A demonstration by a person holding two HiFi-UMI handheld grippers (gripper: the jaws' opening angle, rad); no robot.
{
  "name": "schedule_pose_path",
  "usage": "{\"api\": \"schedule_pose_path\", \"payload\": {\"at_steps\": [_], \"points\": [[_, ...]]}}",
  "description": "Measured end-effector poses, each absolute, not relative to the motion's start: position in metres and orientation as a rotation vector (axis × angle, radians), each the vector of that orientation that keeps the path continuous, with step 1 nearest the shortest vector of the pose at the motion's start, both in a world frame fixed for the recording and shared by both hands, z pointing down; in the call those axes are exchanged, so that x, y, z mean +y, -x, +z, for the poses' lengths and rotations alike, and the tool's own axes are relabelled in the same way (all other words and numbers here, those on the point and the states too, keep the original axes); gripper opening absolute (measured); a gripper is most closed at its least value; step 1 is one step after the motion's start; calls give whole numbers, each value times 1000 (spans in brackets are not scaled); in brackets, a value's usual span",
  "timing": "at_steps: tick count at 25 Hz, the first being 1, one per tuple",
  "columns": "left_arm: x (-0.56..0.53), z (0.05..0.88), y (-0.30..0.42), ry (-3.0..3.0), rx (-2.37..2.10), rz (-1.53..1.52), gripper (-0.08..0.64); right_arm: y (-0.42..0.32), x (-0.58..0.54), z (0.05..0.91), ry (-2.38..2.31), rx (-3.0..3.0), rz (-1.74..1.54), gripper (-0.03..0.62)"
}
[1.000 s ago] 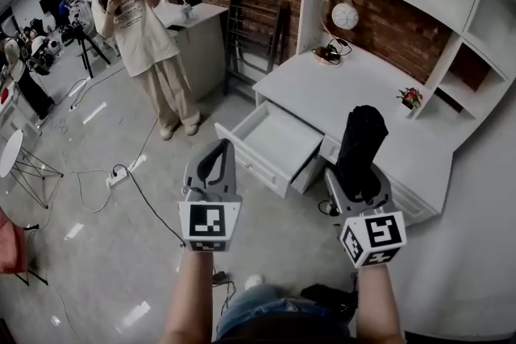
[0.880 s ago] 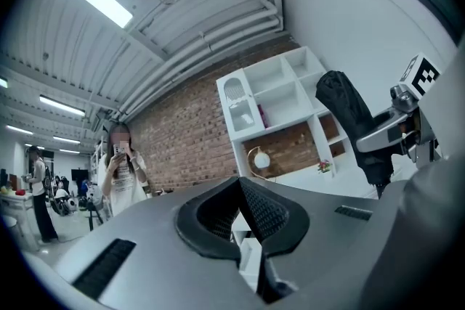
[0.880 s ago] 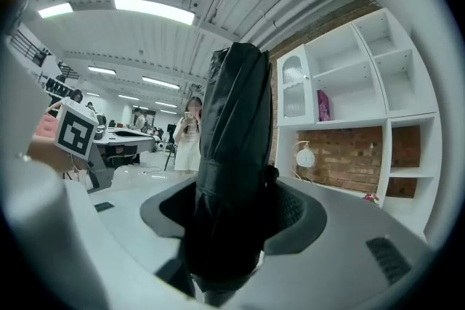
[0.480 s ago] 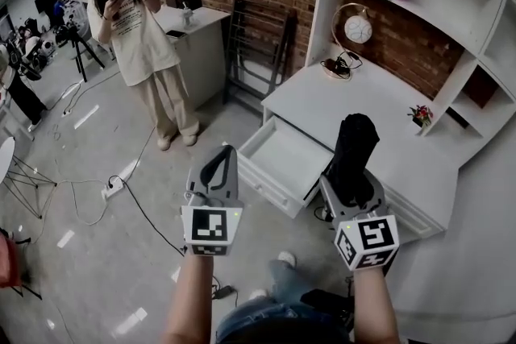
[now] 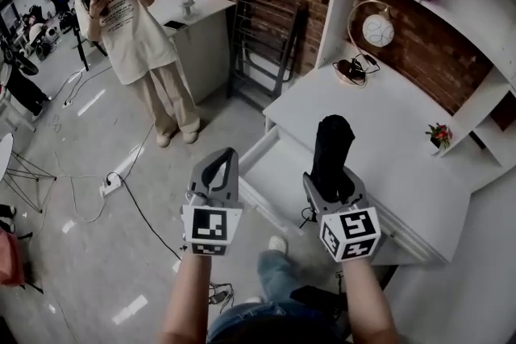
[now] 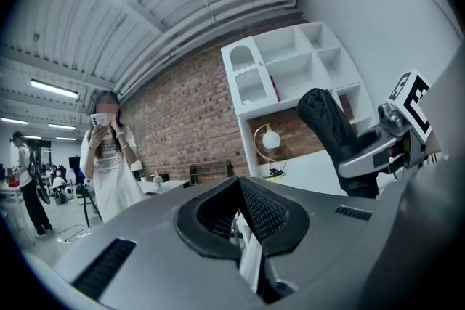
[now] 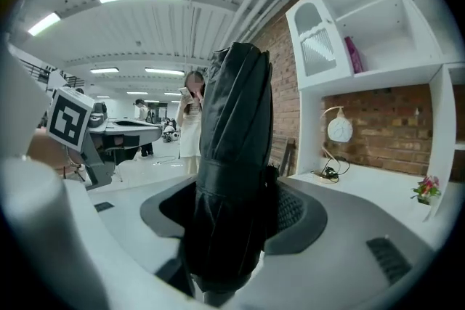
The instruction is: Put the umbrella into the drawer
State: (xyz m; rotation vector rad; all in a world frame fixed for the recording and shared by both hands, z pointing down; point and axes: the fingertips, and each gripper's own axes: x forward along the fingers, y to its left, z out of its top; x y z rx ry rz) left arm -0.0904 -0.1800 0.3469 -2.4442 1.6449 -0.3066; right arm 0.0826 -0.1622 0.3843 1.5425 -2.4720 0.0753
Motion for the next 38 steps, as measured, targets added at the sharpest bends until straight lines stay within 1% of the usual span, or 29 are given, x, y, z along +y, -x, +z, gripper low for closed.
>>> {"api": "schedule_pose_path", "payload": {"at_steps": [6,13,21,27,30,34,38], "points": [[-262,377,73,2474,1691,-413,3,-75,-252,456,-1395,-2475,308,250],[-325,426,67,2519,1737,-525,3,-51,-305,565,-1169,-2374,512,252],[-353,466,70,2576,1728,-655,3,-29,-312,675,-1007,-2175,801,255],[-369,490,69,2638,1600,-756,3,-26,-310,744,-996,-1988,937,258],[-374,503,66,2649,1512,-815,3,-31,-315,770,-1012,-1897,1006,259],[-382,506,68,2683,1489,-789,3,-33,-315,800,-1035,-1776,1105,264],[-375,513,77,2687,1484,-820,3,-44,-308,810,-1097,-1660,1086,273]]}}
